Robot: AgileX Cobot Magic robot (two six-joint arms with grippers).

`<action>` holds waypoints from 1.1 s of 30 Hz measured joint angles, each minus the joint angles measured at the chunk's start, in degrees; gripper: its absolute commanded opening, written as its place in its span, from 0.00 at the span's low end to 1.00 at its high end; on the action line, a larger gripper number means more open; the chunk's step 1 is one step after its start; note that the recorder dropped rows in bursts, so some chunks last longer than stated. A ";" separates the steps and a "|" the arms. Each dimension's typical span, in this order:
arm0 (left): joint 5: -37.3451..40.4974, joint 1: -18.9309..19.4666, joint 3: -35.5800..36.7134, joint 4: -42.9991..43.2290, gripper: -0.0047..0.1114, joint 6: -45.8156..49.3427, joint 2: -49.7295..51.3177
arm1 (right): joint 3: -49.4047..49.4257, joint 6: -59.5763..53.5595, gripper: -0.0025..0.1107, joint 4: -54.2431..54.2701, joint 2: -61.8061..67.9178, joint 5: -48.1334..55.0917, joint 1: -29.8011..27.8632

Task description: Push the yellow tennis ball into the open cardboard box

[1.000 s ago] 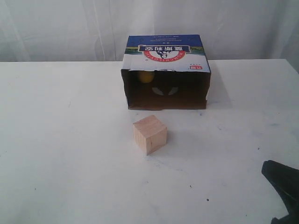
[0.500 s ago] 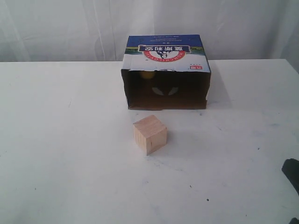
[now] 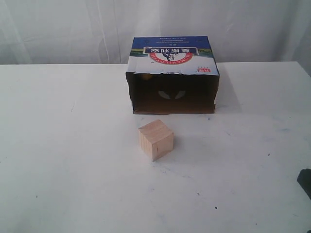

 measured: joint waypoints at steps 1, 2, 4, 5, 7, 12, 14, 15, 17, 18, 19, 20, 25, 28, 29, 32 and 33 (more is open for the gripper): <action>0.00 0.00 0.00 0.00 0.04 0.00 0.00 | 0.00 0.00 0.02 0.00 -0.86 0.00 -0.71; 0.00 0.00 0.00 0.00 0.04 0.00 0.00 | 0.00 0.00 0.02 0.00 -1.72 0.00 -1.52; 0.00 0.00 0.00 0.00 0.04 0.00 0.00 | 0.00 0.00 0.02 0.00 -3.46 0.00 -2.89; 0.00 0.00 0.00 0.00 0.04 0.00 0.00 | 0.00 0.00 0.02 0.00 -4.30 0.00 -3.51; 0.00 0.00 0.00 0.00 0.04 0.00 0.00 | 0.00 0.00 0.02 0.00 -5.71 0.00 -4.28; 0.00 0.00 0.00 0.00 0.04 0.00 0.00 | 0.00 0.00 0.02 0.00 -6.46 -0.10 -4.81; 0.00 0.00 0.00 0.00 0.04 0.00 0.00 | 0.00 0.00 0.02 0.00 -6.46 0.28 -4.81; 0.00 0.00 0.00 0.00 0.04 0.00 0.00 | 0.00 0.00 0.02 0.00 -6.46 0.82 -4.81; 0.00 0.00 0.00 0.00 0.04 0.00 0.00 | 0.00 0.00 0.02 0.00 -6.46 1.82 -4.81; 0.00 0.00 0.00 0.00 0.04 0.00 0.00 | 0.00 -0.33 0.02 0.00 -6.46 2.34 -4.81; 0.00 0.00 0.00 0.00 0.04 0.00 0.00 | 0.00 -0.76 0.02 0.00 -6.46 2.87 -4.81; 0.00 0.00 0.00 0.00 0.04 0.00 0.00 | 0.00 -1.66 0.02 -0.10 -6.46 3.51 -4.81; 0.00 0.00 0.00 0.00 0.04 0.00 0.00 | 0.00 -6.40 0.02 -0.10 -6.46 4.19 -4.81; 0.00 0.00 0.00 0.00 0.04 0.00 0.00 | 0.00 -11.19 0.02 -0.10 -6.46 4.19 -4.81; 0.00 0.00 0.00 0.00 0.04 0.00 0.00 | 0.00 -11.98 0.02 -0.10 -6.46 4.19 -4.81; 0.00 0.00 0.00 0.00 0.04 0.00 0.00 | 0.00 -13.29 0.02 -0.10 -6.46 4.19 -4.81; 0.00 0.00 0.00 0.00 0.04 0.00 0.00 | 0.00 -13.54 0.02 -0.10 -6.46 4.19 -4.81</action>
